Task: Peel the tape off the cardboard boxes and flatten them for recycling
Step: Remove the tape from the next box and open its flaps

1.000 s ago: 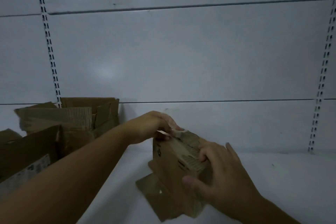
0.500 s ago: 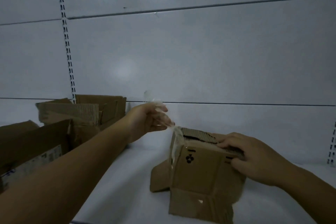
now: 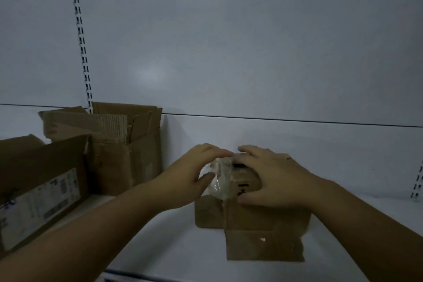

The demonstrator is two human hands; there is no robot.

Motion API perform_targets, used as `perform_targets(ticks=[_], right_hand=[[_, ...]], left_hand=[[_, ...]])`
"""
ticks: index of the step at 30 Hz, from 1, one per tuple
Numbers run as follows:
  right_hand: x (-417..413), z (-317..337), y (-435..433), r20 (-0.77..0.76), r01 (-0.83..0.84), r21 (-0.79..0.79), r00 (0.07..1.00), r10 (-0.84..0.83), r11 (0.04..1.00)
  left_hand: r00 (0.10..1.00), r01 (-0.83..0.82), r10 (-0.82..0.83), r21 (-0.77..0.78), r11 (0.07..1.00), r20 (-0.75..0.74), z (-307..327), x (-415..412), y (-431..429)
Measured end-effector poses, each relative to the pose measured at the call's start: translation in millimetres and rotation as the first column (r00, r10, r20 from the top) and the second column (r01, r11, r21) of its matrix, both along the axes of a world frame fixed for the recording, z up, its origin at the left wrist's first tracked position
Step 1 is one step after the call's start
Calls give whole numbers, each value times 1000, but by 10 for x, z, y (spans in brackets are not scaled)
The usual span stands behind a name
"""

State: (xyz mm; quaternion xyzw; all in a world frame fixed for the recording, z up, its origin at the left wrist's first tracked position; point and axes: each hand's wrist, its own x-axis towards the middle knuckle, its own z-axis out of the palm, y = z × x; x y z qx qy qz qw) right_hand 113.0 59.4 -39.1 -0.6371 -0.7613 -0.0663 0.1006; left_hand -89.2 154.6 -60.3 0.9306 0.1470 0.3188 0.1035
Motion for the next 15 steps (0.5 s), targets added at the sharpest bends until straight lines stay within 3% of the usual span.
perform_targets(ticks=[5, 8, 10, 13, 15], right_hand=[[-6, -51, 86, -70, -4, 4, 998, 4, 1000], [7, -48, 137, -79, 8, -40, 997, -11, 999], [-3, -39, 152, -111, 16, -77, 993, -25, 997], [-3, -34, 150, -214, -16, -130, 977, -12, 991], [21, -36, 168, -276, -14, -168, 960, -34, 986]], left_hand=[[995, -68, 52, 196, 978, 86, 49, -268, 95], [994, 21, 11, 294, 956, -108, 95, -269, 173], [966, 56, -13, 159, 986, -258, 81, -93, 248], [931, 60, -103, -132, 989, -349, 128, 193, 250], [907, 80, -143, -171, 982, -396, 266, 231, 158]])
